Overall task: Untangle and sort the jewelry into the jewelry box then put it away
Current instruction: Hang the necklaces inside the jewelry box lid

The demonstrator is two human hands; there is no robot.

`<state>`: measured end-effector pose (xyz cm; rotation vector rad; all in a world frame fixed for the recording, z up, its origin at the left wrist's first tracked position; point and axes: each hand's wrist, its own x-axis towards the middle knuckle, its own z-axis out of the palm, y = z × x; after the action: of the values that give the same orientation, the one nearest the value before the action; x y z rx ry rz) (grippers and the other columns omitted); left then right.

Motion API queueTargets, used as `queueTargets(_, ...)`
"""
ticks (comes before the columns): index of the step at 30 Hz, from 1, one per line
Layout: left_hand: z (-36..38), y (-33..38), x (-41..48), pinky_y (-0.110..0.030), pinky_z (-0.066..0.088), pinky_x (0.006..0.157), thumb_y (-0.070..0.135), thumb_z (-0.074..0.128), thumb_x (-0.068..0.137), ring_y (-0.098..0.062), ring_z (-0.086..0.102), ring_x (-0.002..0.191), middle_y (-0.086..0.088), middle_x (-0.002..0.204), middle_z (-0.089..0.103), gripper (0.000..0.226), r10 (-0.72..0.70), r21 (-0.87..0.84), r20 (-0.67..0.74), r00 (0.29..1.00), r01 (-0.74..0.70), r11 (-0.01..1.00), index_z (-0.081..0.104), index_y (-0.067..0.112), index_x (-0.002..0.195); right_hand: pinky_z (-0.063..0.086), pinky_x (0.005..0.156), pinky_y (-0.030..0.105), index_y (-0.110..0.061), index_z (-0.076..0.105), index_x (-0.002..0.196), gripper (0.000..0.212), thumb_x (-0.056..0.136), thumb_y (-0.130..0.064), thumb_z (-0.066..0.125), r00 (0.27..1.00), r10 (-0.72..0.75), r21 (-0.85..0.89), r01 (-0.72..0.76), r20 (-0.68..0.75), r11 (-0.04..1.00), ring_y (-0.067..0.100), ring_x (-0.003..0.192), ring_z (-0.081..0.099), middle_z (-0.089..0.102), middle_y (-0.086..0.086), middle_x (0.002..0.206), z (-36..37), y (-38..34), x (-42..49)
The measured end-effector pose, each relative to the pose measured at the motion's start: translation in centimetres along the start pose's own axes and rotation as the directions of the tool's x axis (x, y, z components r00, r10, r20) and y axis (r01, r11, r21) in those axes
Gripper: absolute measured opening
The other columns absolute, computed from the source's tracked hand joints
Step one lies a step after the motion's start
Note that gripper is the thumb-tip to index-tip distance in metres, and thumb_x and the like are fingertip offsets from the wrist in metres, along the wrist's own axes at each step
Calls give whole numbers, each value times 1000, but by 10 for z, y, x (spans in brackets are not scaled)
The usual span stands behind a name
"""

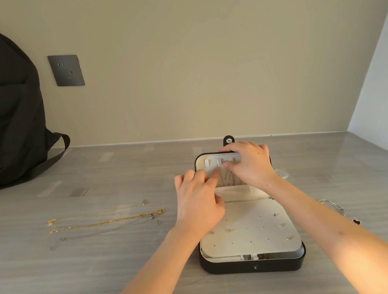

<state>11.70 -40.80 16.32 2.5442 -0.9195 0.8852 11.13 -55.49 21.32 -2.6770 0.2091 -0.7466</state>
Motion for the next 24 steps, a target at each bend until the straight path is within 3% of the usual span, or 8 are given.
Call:
queueTargets(8, 3, -2, 0, -32, 10, 62, 21, 51, 58, -17, 44, 67, 7, 65, 48, 33, -10, -34, 14, 1000, 10, 999, 73, 25, 83, 22, 89, 30, -37, 57, 118, 50, 71, -40, 72, 996, 5, -40, -2, 92, 999, 16, 113, 48, 59, -7, 113, -1, 1, 1)
queueTargets(13, 2, -4, 0, -28, 17, 69, 18, 52, 60, -18, 50, 69, 8, 69, 56, 40, -75, -128, -41, 996, 69, 989, 71, 26, 94, 21, 95, 30, -36, 55, 120, 40, 81, -31, 60, 996, -2, 1, 2, 88, 1000, 15, 117, 47, 59, -9, 120, -3, 4, 1)
queueTargets(16, -5, -6, -2, -28, 22, 78, 21, 47, 72, -19, 53, 89, 8, 90, 65, 37, -111, -189, 35, 993, 116, 975, 68, 26, 102, 21, 98, 32, -34, 54, 122, 36, 86, -31, 54, 993, 16, 0, -16, 118, 1000, 16, 118, 48, 58, -10, 125, -2, 4, 0)
queueTargets(19, -10, -7, -6, -25, 20, 84, 21, 50, 86, -14, 48, 108, 12, 112, 61, 34, -157, -292, 87, 984, 176, 940, 61, 30, 116, 23, 98, 34, -32, 54, 122, 33, 89, -35, 50, 980, 54, -46, -46, 190, 998, 18, 118, 49, 58, -8, 125, 4, 4, 3)
queueTargets(22, -22, -17, -18, -24, 22, 83, 22, 52, 88, -11, 50, 106, 12, 110, 60, 29, -236, -366, 108, 966, 259, 894, 62, 31, 114, 24, 95, 35, -30, 55, 121, 31, 91, -34, 47, 964, 97, -49, -88, 249, 995, 19, 112, 54, 61, -7, 120, 10, 5, 4)
queueTargets(24, -32, -39, -30, -25, 25, 81, 21, 54, 87, -12, 53, 100, 11, 105, 62, 24, -283, -324, 91, 955, 297, 898, 65, 30, 106, 25, 95, 34, -30, 56, 118, 30, 91, -33, 45, 959, 107, -63, -94, 261, 994, 19, 107, 57, 64, -6, 114, 11, 4, 4)
